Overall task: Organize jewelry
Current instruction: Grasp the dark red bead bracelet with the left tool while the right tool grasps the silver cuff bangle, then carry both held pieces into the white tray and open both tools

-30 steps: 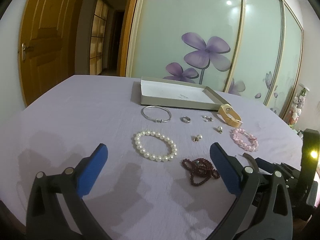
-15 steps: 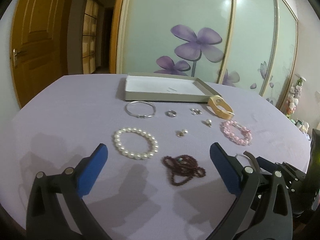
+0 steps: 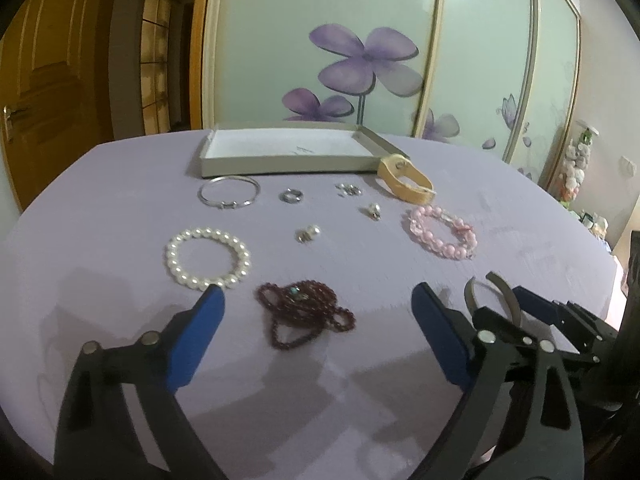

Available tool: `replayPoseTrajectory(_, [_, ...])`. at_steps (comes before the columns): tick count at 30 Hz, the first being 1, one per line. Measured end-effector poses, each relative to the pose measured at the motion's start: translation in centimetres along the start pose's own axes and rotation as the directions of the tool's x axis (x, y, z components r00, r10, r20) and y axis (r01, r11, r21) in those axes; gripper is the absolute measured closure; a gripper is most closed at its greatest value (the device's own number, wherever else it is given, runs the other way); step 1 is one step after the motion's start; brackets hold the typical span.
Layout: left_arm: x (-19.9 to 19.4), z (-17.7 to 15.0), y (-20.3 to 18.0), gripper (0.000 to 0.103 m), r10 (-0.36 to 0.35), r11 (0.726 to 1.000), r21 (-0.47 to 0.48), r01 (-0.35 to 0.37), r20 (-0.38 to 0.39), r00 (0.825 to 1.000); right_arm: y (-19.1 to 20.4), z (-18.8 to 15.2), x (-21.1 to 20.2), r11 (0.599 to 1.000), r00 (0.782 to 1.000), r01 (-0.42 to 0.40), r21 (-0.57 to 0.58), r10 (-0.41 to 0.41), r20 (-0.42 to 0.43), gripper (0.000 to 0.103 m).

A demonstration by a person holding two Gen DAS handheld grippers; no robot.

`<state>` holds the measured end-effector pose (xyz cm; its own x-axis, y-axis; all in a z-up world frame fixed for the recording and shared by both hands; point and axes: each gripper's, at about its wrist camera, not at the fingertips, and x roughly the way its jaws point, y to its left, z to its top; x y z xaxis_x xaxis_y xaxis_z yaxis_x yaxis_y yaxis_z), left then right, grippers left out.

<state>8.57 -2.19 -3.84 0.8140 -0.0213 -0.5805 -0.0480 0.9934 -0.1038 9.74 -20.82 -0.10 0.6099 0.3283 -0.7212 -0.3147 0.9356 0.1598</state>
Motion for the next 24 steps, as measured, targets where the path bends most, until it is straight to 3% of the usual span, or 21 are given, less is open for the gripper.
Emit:
replayPoseTrajectory(8, [2.4,-0.3,-0.4,0.031,0.010,1.000,-0.012,-0.011,-0.099,0.995,-0.4,0.0,0.0,1.000,1.000,-0.003,0.014,0.003,0.005,0.034])
replayPoseTrajectory(18, [4.5,0.6,-0.9,0.036,0.053,0.998,-0.014,-0.056,-0.167,0.985,-0.3,0.1,0.1,1.000,1.000,-0.009,0.014,0.009,0.005,0.034])
replayPoseTrajectory(21, [4.8,0.6,-1.4,0.053,0.083,0.997,0.016,-0.082,-0.161,0.983,-0.4,0.2,0.2,1.000,1.000,-0.009,0.018,0.009,0.005,0.034])
replayPoseTrajectory(23, [4.8,0.7,-1.3,0.074,0.093,0.996,0.026,-0.090,-0.155,0.983,-0.4,0.1,0.2,1.000,1.000,-0.009,0.019,0.009,0.006,0.034])
replayPoseTrajectory(24, [4.8,0.7,-1.2,0.076,0.087,0.996,0.024,-0.084,-0.154,0.984,-0.4,0.2,0.2,1.000,1.000,-0.009,0.020,0.009,0.006,0.034])
